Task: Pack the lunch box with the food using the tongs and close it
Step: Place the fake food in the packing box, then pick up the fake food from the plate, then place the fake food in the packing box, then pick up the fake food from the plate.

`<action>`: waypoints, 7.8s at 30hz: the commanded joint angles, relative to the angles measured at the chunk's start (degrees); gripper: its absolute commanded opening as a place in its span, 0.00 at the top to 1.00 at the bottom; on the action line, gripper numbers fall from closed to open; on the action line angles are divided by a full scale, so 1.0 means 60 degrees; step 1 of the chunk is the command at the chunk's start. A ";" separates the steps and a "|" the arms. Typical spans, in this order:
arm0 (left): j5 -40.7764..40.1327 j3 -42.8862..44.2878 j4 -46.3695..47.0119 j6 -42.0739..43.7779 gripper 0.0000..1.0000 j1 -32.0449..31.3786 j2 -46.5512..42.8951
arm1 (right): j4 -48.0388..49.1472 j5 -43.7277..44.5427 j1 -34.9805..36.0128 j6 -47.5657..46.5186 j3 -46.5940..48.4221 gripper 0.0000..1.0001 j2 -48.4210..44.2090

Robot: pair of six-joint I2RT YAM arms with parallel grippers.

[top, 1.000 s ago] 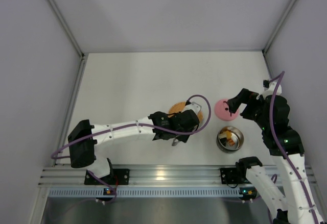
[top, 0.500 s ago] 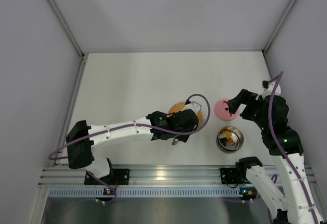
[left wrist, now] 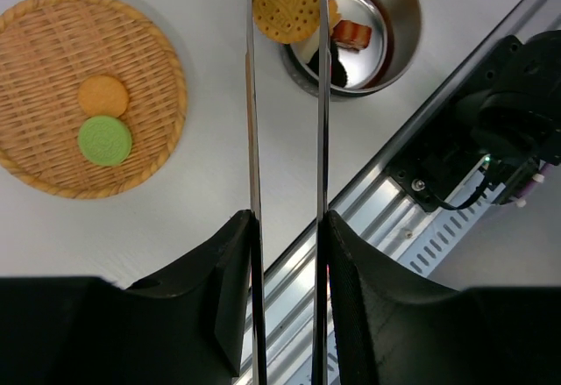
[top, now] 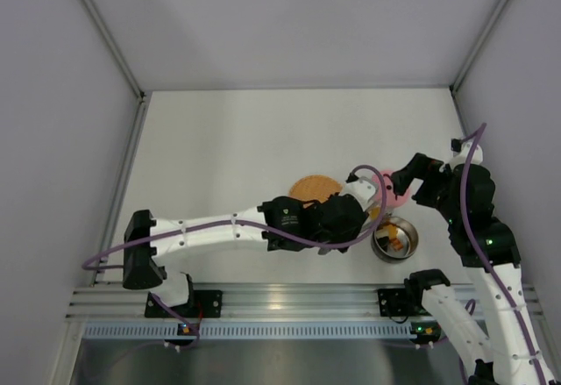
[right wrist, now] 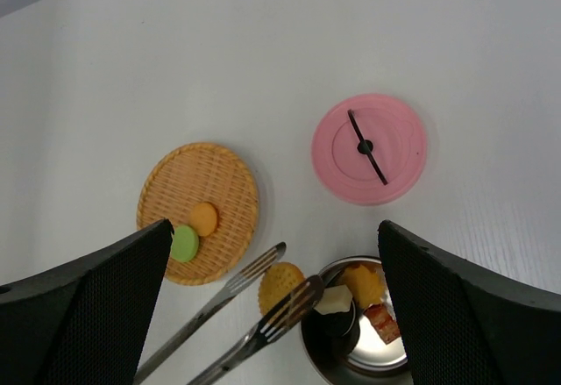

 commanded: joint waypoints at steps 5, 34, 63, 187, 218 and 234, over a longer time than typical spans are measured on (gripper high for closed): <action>-0.0117 0.1245 0.0235 0.0338 0.66 -0.0671 0.1056 | -0.0318 0.0351 -0.0163 -0.0050 0.0377 0.00 -0.0074; -0.0555 0.1012 0.0469 0.0470 0.44 -0.1067 0.0809 | -0.0318 0.0322 -0.0163 -0.0094 0.0378 0.01 -0.0029; -0.1582 -0.2914 -0.1083 -0.2181 0.44 0.1072 -0.2224 | -0.0186 0.0161 -0.0163 -0.0050 0.0129 0.01 -0.0059; -0.1860 -0.1035 -0.0540 -0.1140 0.46 0.0819 -0.1241 | -0.0274 0.0264 -0.0163 -0.0065 0.0275 0.00 -0.0015; -0.0497 -0.2533 -0.0029 -0.1097 0.47 0.1599 -0.0510 | -0.0333 0.0293 -0.0163 -0.0065 0.0202 0.01 -0.0103; -0.0527 -0.2490 -0.0102 -0.1112 0.56 0.1657 -0.0627 | -0.0303 0.0264 -0.0163 -0.0065 0.0261 0.01 -0.0015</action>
